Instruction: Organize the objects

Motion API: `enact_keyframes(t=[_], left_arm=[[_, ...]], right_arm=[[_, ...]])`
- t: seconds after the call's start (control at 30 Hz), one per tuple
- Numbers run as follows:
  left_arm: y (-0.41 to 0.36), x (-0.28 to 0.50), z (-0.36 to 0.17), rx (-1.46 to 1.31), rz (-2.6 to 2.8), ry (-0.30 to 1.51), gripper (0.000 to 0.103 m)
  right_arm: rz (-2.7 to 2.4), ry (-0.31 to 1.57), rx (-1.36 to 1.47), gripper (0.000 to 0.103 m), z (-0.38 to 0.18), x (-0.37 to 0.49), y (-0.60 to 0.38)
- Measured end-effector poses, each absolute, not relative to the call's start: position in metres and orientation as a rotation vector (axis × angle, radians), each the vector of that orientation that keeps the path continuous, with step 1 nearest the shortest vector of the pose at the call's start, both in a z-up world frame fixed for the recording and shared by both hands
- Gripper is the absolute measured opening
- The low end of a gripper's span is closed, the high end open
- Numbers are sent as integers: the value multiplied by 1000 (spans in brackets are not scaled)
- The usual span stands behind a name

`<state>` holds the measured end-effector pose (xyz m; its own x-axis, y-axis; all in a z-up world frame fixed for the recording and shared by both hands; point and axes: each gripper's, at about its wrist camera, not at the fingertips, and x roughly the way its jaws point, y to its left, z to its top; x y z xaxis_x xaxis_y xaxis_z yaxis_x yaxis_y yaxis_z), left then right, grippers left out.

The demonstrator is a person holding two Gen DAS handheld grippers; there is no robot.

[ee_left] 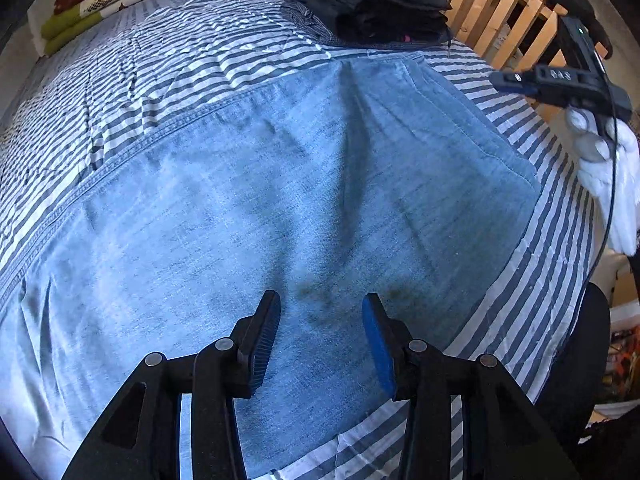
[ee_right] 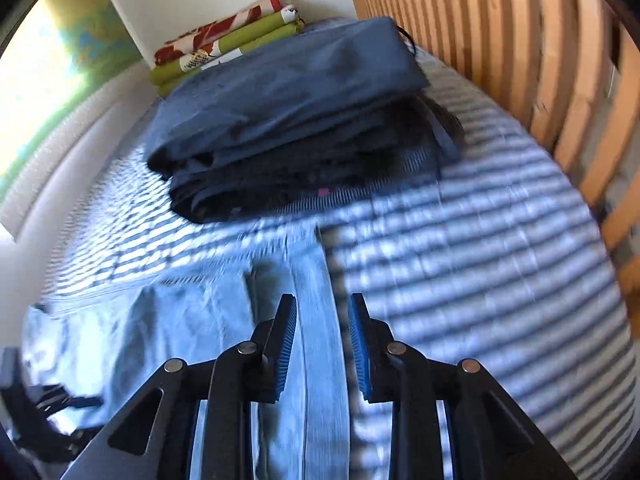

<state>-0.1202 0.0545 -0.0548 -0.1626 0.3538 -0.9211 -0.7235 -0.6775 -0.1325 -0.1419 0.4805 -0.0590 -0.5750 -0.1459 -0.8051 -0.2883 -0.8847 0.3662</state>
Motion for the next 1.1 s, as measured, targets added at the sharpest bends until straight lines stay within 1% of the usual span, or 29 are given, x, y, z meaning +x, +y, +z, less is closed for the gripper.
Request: enact_keyframes(t=[0.07, 0.13, 0.17, 0.23, 0.27, 0.3, 0.37, 0.4, 0.47, 0.63, 0.7, 0.77, 0.83, 0.87, 0.9, 0.93, 0.97, 1.0, 1.03, 1.07, 1.1], left_arm=[[48, -125, -48, -1369, 1934, 436, 46], [39, -141, -40, -1363, 1969, 429, 46], [44, -162, -36, -1361, 1997, 427, 46], [42, -182, -22, -1332, 2061, 425, 51], [45, -196, -17, -1304, 2085, 444, 61], [49, -207, -12, -1283, 2110, 471, 65], [67, -232, -4, -1263, 2118, 488, 65], [80, -242, -2, -1260, 2094, 485, 66], [111, -256, -2, -1246, 2036, 503, 66], [196, -275, -21, -1277, 1901, 488, 67], [226, -275, -31, -1272, 1860, 523, 67], [253, -268, -41, -1243, 1835, 604, 66], [272, -261, -52, -1237, 1801, 667, 66], [278, -258, -56, -1221, 1805, 701, 59], [282, -254, -58, -1201, 1802, 734, 41], [284, -250, -59, -1186, 1800, 766, 32], [285, -247, -60, -1170, 1804, 788, 19], [285, -244, -60, -1153, 1806, 802, 13], [285, -241, -58, -1132, 1817, 821, 10], [284, -238, -55, -1102, 1833, 838, 8], [283, -235, -50, -1072, 1854, 846, 7]], right_arm=[[2635, 811, -1504, 24, -64, -123, 472], [2613, 825, -1598, 24, -72, -108, 460], [2607, 834, -1628, 24, -77, -104, 455], [2592, 890, -1691, 24, -88, -97, 445], [2584, 894, -1725, 24, -93, -99, 439], [2571, 865, -1753, 24, -98, -100, 433], [2558, 835, -1771, 24, -103, -94, 425], [2558, 850, -1767, 27, -103, -93, 425], [2563, 905, -1750, 27, -99, -89, 430], [2541, 1024, -1756, 27, -102, -74, 439], [2554, 1050, -1735, 27, -100, -72, 432], [2587, 1025, -1725, 27, -95, -70, 424], [2619, 921, -1737, 27, -91, -69, 414], [2636, 866, -1745, 27, -89, -69, 408], [2652, 809, -1748, 27, -87, -69, 403], [2663, 735, -1740, 27, -85, -70, 397], [2665, 685, -1730, 26, -83, -70, 394], [2678, 653, -1715, 22, -81, -69, 392], [2701, 632, -1694, 17, -77, -69, 389], [2713, 615, -1679, 4, -74, -69, 388], [2723, 610, -1656, 5, -70, -68, 389]])
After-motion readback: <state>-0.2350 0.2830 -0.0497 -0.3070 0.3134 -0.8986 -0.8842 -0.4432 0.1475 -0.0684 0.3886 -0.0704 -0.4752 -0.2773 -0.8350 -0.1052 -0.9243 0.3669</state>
